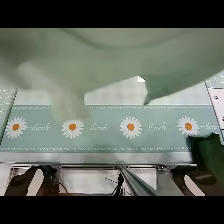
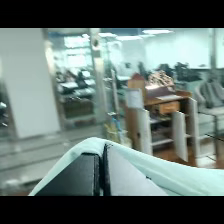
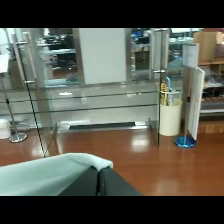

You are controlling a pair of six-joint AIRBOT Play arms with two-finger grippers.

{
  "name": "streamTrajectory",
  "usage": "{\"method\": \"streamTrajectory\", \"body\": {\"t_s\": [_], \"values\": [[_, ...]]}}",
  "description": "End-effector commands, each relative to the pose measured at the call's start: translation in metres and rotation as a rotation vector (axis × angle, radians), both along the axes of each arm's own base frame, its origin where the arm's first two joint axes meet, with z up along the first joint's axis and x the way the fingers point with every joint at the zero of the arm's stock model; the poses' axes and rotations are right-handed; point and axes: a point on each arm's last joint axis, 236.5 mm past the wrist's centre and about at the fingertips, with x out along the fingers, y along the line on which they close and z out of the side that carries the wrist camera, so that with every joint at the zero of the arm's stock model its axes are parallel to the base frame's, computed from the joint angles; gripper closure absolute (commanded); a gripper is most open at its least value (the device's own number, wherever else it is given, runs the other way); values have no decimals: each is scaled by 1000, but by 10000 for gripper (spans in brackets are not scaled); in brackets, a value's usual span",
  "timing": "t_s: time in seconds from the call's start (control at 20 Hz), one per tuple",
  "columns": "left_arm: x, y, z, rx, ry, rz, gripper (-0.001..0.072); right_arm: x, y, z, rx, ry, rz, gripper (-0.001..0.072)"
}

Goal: Fold the shirts.

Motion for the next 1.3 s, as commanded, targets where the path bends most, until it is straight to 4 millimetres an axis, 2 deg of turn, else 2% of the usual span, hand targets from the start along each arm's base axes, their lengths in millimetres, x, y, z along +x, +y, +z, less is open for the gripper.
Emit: {"method": "streamTrajectory", "body": {"t_s": [0.0, 0.1, 0.25, 0.35, 0.4, 0.55, 0.65, 0.7, 0.85, 0.95, 1.1, 1.15, 1.25], "values": [[-53, 12, -20, -10, 47, 157, 683, -33, -8, -21, -2, 138, -16, 685], [-61, 10, -50, -2, 165, 169, 683, -44, -7, -50, -29, 268, -6, 685], [-56, 5, -106, 20, 406, 146, 683, -57, -6, -97, -92, 475, 12, 685], [-50, 6, -136, 12, 556, 135, 683, -62, -14, -122, -145, 599, -10, 685], [-45, 8, -152, 2, 642, 129, 682, -59, -21, -129, -157, 635, -39, 685], [-23, 20, -200, 24, 909, 106, 683, -30, -15, -148, -174, 727, -25, 685], [3, 29, -214, 13, 991, 91, 683, 4, -9, -178, -208, 850, -9, 685], [18, 34, -225, -2, 1042, 82, 683, 25, -7, -201, -233, 933, -1, 685], [77, 52, -271, -53, 1193, 47, 683, 91, 0, -270, -318, 1130, 34, 685], [123, 64, -312, -99, 1267, 30, 683, 144, 2, -308, -360, 1173, 32, 685], [189, 65, -374, -95, 1318, -20, 683, 224, 7, -342, -390, 1082, 35, 685], [213, 61, -390, -72, 1301, -36, 683, 251, 7, -348, -387, 1026, 29, 685], [258, 54, -416, -51, 1257, -42, 683, 292, 0, -358, -315, 935, -11, 685]]}}
